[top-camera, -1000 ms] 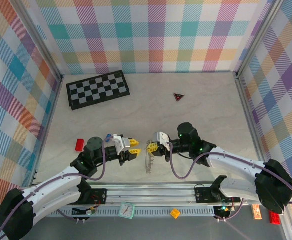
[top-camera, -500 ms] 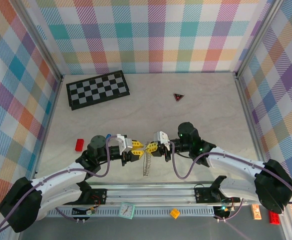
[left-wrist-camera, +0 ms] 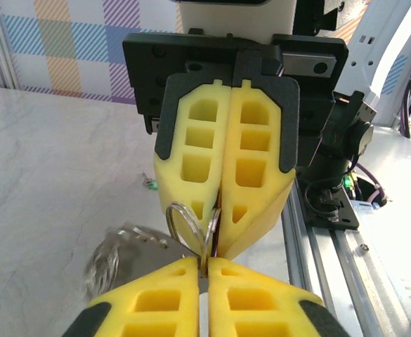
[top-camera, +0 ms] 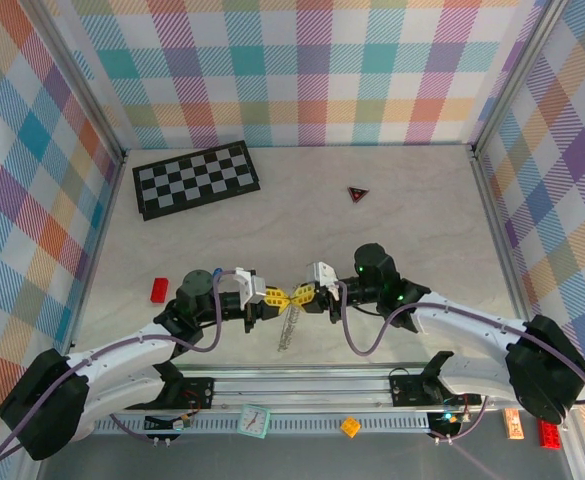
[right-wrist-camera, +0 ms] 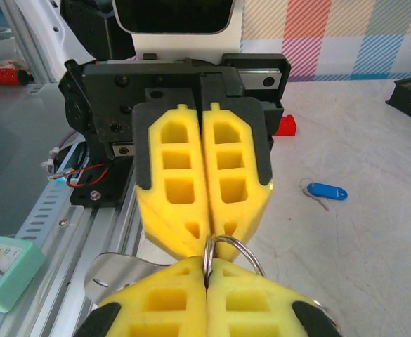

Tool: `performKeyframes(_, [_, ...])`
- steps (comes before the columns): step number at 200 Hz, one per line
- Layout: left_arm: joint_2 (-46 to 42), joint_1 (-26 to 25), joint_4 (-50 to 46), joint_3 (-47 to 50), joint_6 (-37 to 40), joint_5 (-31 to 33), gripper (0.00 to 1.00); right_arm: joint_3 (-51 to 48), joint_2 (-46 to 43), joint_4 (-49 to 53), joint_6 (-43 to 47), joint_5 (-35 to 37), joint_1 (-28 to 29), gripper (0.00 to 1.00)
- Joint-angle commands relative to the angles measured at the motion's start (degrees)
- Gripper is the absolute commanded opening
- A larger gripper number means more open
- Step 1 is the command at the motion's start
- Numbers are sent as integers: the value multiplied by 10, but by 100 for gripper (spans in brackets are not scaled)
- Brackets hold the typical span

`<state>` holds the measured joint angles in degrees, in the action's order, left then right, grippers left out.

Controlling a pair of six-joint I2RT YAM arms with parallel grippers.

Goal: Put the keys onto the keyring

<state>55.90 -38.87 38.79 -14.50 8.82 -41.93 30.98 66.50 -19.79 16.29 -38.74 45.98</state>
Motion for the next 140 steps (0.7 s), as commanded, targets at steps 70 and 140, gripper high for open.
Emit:
performKeyframes(70, [-52,-27,-145,-56,99,62,0,72,-51,241,117,100,5,23])
performKeyframes(140, [-53,-50,-227,-87,145,84,0,92,-23,242,125,92,24,21])
